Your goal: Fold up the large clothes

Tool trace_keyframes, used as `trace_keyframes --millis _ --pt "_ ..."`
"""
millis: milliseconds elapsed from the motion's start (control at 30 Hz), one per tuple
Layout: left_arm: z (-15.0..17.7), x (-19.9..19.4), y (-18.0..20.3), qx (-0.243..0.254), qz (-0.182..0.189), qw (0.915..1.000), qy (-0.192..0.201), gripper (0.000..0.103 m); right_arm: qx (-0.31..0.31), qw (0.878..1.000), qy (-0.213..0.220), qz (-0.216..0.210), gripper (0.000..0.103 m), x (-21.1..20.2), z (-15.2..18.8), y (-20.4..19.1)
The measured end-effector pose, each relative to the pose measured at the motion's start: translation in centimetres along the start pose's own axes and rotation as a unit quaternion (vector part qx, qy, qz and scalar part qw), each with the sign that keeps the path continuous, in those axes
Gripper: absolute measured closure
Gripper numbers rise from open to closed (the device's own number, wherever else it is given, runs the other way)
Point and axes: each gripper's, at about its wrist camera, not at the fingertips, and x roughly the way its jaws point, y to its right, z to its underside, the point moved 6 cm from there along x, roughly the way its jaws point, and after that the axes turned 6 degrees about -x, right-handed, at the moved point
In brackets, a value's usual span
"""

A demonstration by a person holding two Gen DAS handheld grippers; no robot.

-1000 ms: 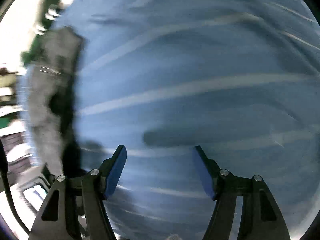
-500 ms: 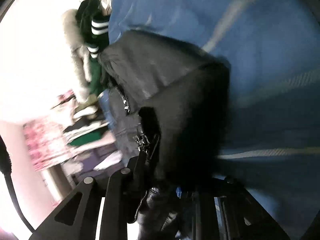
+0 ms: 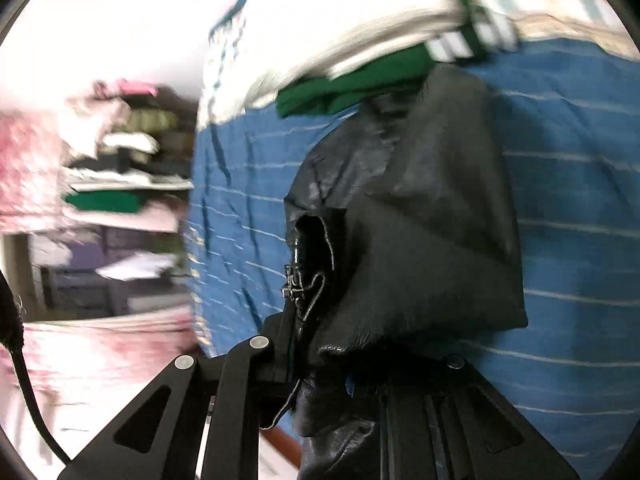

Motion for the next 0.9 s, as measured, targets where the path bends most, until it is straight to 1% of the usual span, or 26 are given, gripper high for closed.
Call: trace_keyframes --millis 33,133,200,233,300,333,367,400,467,500,533,567,633,700,733,767,800,833,867,900 --pt "-1.0 0.5 -1.1 -0.006 0.005 1.0 0.0 0.089 -0.011 1.0 -0.013 0.017 0.086 2.0 -0.7 -1.8" --pt "-4.2 3.3 -5.1 -0.017 0.016 0.9997 -0.004 0.088 -0.033 0.996 -0.043 0.076 0.086 7.7 -2.3 -5.4" --pt "-5.8 5.4 -7.1 -0.019 0.018 0.9996 -0.006 0.088 -0.038 0.992 -0.053 0.107 0.086 11.6 -4.0 -7.3" --pt "-6.2 6.8 -7.9 -0.019 0.025 0.9994 -0.014 0.088 -0.047 0.988 -0.066 0.131 0.086 13.6 -4.0 -7.5" --pt "-6.8 10.0 -9.3 -0.03 0.055 0.9969 -0.047 0.088 -0.043 0.982 -0.083 0.166 0.085 17.0 -4.2 -7.5" --pt "-6.9 11.3 -9.8 -0.038 0.076 0.9944 -0.063 0.088 -0.048 0.978 -0.093 0.179 0.084 18.9 -5.1 -7.8" --pt "-7.0 12.0 -10.2 -0.048 0.094 0.9919 -0.072 0.088 -0.061 0.972 -0.11 0.2 0.079 21.0 -5.5 -7.9" --pt "-7.1 12.2 -10.6 -0.058 0.109 0.9891 -0.08 0.088 -0.068 0.968 -0.119 0.209 0.074 22.9 -6.1 -8.2" --pt "-7.1 11.8 -11.5 -0.083 0.143 0.9822 -0.09 0.087 -0.092 0.961 -0.145 0.215 0.05 25.3 -6.4 -8.7" --pt "-7.1 11.2 -12.0 -0.097 0.156 0.9787 -0.091 0.083 -0.099 0.961 -0.152 0.21 0.044 25.8 -6.5 -9.0" --pt "-7.0 10.6 -12.4 -0.108 0.166 0.9758 -0.092 0.081 -0.107 0.961 -0.16 0.197 0.033 25.8 -6.5 -9.5" --pt "-7.0 9.7 -12.6 -0.116 0.183 0.9718 -0.093 0.081 -0.118 0.963 -0.166 0.179 0.029 25.6 -6.5 -10.1" --pt "-6.9 8.4 -12.7 -0.121 0.2 0.968 -0.092 0.081 -0.13 0.969 -0.169 0.123 0.029 23.9 -6.4 -11.1" --pt "-6.8 7.1 -12.3 -0.112 0.202 0.9687 -0.09 0.081 -0.112 0.98 -0.158 0.043 0.029 21.1 -6.7 -11.6" --pt "-6.8 6.3 -11.9 -0.107 0.204 0.9693 -0.085 0.081 -0.1 0.984 -0.144 0.017 0.029 19.2 -7.0 -11.1" --pt "-7.0 5.9 -11.8 -0.101 0.204 0.9706 -0.077 0.079 -0.092 0.988 -0.124 0.006 0.027 17.1 -7.4 -10.1" --pt "-7.1 5.8 -11.5 -0.095 0.201 0.9725 -0.07 0.071 -0.086 0.991 -0.098 0.013 0.026 14.5 -8.0 -8.5" --pt "-7.3 6.1 -11.3 -0.084 0.191 0.9764 -0.055 0.063 -0.083 0.993 -0.083 0.029 0.024 12.8 -8.4 -6.9" --pt "-7.7 6.8 -11.0 -0.068 0.167 0.9831 -0.031 0.026 -0.081 0.993 -0.073 0.049 0.024 11.3 -8.6 -5.1" --pt "-8.2 7.5 -10.6 -0.057 0.146 0.9875 -0.018 0.0 -0.076 0.993 -0.064 0.071 0.024 9.7 -8.9 -2.5"
